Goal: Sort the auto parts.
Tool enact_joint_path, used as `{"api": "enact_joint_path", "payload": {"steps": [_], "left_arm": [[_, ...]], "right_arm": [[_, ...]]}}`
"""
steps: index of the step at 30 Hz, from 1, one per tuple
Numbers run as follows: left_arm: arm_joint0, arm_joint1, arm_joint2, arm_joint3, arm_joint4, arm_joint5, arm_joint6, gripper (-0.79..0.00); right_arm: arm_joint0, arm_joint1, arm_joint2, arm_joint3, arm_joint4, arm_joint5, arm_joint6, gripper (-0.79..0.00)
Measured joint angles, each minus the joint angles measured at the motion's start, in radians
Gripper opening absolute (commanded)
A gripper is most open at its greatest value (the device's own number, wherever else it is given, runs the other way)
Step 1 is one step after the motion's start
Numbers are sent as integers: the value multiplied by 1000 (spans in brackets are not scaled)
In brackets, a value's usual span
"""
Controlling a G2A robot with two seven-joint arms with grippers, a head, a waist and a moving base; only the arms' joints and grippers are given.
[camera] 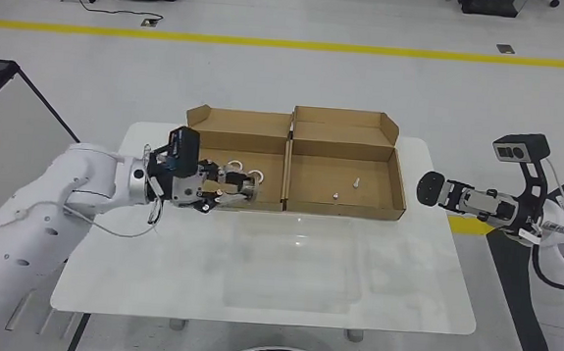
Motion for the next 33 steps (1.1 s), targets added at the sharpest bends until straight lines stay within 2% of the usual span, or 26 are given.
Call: {"api": "enact_joint_path", "payload": {"steps": [4, 11, 12, 14, 17, 23, 33], "left_arm": [[-1, 39, 34, 22, 139, 0, 276, -785], [-34, 114, 126, 82, 523, 0, 863, -785], [-40, 120, 132, 77, 544, 0, 905, -785], [-51, 131, 143, 61, 521, 0, 928, -785], [-61, 144, 153, 51, 466, 0, 847, -785], [-65, 162, 167, 46, 474, 0, 843, -785], [-67, 167, 172, 51, 480, 1, 844, -785]], "right_arm": [[0, 0, 0, 0, 0, 0, 0, 0], [0, 0, 0, 0, 0, 0, 0, 0], [0, 0, 0, 0, 0, 0, 0, 0], [0, 0, 0, 0, 0, 0, 0, 0], [0, 0, 0, 0, 0, 0, 0, 0], [0, 0, 0, 0, 0, 0, 0, 0], [0, 0, 0, 0, 0, 0, 0, 0]]}}
